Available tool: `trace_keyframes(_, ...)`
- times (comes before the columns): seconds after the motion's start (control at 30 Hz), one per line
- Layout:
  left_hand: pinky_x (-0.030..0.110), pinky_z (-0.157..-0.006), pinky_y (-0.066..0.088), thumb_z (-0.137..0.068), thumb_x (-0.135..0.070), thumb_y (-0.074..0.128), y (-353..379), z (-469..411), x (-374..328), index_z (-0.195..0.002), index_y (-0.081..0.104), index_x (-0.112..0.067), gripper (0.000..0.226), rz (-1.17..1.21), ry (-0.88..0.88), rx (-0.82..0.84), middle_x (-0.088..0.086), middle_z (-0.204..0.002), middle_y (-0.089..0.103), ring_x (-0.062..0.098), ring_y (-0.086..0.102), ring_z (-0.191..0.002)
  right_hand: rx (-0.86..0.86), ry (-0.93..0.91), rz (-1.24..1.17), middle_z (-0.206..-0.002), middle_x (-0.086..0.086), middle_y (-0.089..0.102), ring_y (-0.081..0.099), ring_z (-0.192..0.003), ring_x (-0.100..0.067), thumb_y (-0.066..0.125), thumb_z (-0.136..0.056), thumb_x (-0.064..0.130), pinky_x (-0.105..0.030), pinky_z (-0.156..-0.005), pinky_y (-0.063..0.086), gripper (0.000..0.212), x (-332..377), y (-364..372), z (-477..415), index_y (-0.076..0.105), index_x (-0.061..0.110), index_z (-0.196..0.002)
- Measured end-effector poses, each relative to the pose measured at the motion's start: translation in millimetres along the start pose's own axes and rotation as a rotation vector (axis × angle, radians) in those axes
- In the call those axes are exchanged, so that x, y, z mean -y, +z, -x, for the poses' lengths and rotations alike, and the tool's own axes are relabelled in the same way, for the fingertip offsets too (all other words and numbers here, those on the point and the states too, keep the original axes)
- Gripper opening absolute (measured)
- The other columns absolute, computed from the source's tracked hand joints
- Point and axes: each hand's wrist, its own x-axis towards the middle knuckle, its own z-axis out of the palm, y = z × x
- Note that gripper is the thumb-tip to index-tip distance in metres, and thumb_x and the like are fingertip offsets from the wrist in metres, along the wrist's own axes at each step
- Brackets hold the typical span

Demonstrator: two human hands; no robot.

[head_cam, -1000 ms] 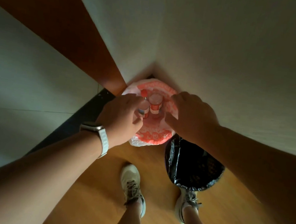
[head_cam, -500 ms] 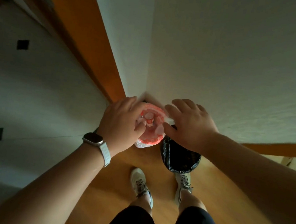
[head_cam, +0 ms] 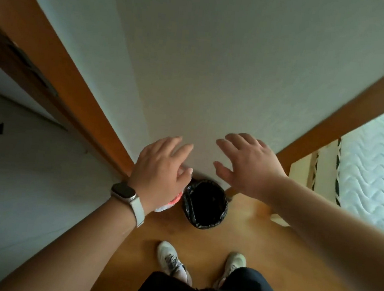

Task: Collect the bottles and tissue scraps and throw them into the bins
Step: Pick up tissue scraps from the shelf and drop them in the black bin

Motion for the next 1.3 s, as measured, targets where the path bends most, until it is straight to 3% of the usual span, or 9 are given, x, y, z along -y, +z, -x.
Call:
trace_keyframes(0.4, 0.045, -0.099, 0.042, -0.089, -0.047, 0.045, -24.9, -17.1, -175.2, -0.136, 0.051, -0.020, 0.054, -0.120, 0.184, -0.033, 0.007, -0.139, 0.053, 0.028, 0.047, -0.128, -0.090, 0.153, 0.026, -0.130, 0.003, 0.052, 0.046, -0.122, -0.022, 0.029, -0.095, 0.059, -0.039, -0.098, 0.042, 0.052, -103.2, -39.9, 158.1, 0.046, 0.027, -0.132)
trace_keyframes(0.57, 0.044, -0.097, 0.043, -0.086, -0.044, 0.046, -28.7, -38.7, -278.8, -0.127, 0.059, -0.018, 0.051, -0.126, 0.367, -0.094, 0.007, -0.130, 0.060, 0.028, 0.052, -0.122, -0.162, 0.294, -0.014, -0.139, 0.001, 0.047, 0.042, -0.129, -0.024, 0.025, -0.095, 0.059, -0.041, -0.102, 0.039, 0.055, -164.4, -54.4, 245.7, 0.042, 0.028, -0.137)
trace_keyframes(0.9, 0.045, -0.099, 0.042, -0.089, -0.042, 0.050, -12.1, -52.3, -459.1, -0.125, 0.059, -0.017, 0.045, -0.070, 0.729, -0.162, 0.008, -0.129, 0.059, 0.027, 0.051, -0.122, -0.294, 0.621, -0.023, -0.129, -0.003, 0.056, 0.051, -0.121, -0.027, 0.031, -0.092, 0.056, -0.044, -0.097, 0.043, 0.054, -255.4, -55.3, 410.2, 0.053, 0.021, -0.128)
trace_keyframes(1.3, 0.047, -0.094, 0.044, -0.086, -0.043, 0.050, 41.0, -94.1, -596.5, -0.123, 0.055, -0.020, 0.044, 0.030, 1.060, -0.076, 0.006, -0.124, 0.057, 0.028, 0.053, -0.116, -0.281, 0.985, -0.048, -0.141, -0.002, 0.048, 0.042, -0.130, -0.026, 0.039, -0.094, 0.055, -0.043, -0.105, 0.036, 0.053, -315.0, -31.4, 513.7, 0.045, 0.023, -0.136)
